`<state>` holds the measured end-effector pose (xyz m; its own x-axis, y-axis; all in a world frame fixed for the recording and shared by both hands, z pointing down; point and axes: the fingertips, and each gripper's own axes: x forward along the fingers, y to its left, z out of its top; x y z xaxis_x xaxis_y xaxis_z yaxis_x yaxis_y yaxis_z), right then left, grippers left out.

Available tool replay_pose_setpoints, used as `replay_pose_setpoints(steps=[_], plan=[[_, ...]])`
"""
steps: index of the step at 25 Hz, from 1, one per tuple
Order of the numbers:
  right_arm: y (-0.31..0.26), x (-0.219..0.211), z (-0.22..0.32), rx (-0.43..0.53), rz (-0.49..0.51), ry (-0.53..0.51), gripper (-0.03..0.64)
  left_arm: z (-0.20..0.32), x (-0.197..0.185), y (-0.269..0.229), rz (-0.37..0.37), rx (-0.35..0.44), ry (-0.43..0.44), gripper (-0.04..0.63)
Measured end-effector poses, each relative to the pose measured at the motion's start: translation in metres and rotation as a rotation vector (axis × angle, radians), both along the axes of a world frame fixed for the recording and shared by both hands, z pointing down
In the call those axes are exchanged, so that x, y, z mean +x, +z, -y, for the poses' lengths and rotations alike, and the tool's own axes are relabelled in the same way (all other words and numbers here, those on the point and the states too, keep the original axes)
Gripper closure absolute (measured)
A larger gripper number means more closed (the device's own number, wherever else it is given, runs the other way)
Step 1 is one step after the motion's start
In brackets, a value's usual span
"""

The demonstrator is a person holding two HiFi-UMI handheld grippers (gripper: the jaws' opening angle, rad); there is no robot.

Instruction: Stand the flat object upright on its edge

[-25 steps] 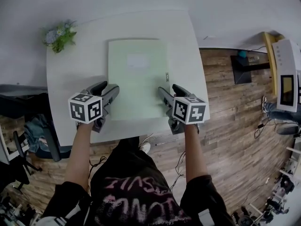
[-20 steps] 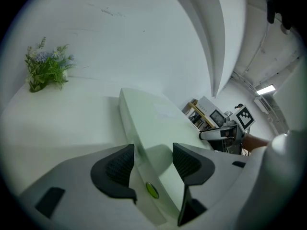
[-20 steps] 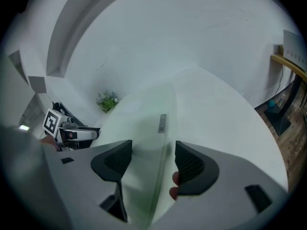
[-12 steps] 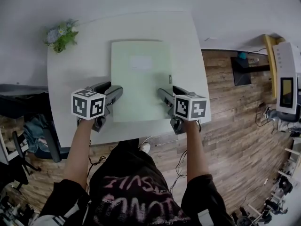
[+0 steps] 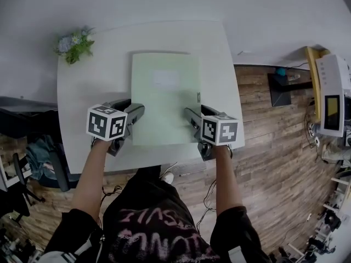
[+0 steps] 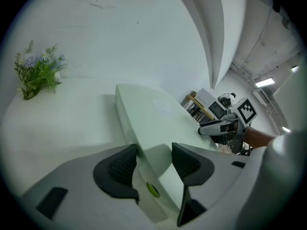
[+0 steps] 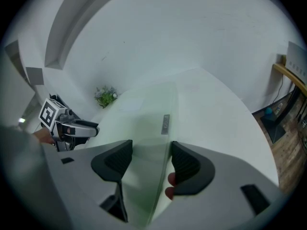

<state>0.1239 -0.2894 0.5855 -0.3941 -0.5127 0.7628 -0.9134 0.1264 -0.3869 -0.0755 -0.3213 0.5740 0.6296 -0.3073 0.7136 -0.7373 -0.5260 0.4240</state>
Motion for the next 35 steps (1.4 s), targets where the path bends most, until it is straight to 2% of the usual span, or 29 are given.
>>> replay_pose_setpoints(steps=[8, 19, 26, 35], plan=[[-0.017, -0.003, 0.002, 0.101, -0.023, 0.001, 0.350, 0.007, -0.001, -0.020, 0.010, 0.118, 0.014, 0.353], [-0.056, -0.009, 0.032, 0.324, -0.104, -0.005, 0.350, 0.034, -0.006, -0.050, -0.014, 0.304, -0.002, 0.354], [-0.078, -0.009, 0.049, 0.474, -0.147, -0.017, 0.350, 0.050, -0.005, -0.073, 0.005, 0.449, -0.012, 0.354], [-0.091, -0.008, 0.057, 0.619, -0.145, -0.027, 0.350, 0.052, -0.004, -0.097, 0.008, 0.641, -0.045, 0.354]])
